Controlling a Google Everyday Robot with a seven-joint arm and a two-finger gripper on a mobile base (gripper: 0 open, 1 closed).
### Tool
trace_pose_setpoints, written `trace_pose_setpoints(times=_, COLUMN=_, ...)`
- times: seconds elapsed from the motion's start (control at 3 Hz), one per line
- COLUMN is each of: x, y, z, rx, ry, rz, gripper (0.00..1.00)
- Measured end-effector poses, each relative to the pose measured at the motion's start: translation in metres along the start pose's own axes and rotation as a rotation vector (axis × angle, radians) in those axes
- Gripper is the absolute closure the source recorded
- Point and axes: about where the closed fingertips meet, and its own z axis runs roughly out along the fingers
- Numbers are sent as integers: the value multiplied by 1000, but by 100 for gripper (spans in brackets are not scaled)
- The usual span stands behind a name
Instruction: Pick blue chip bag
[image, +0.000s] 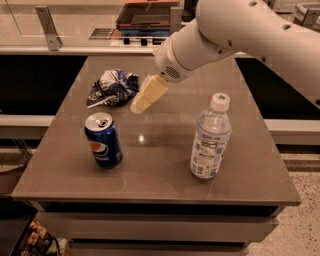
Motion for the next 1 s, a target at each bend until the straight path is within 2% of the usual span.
trace_pose_setpoints(times=1.0, x=-27, y=-3, z=63, rx=-9, ry=-81, rz=-54, gripper=0)
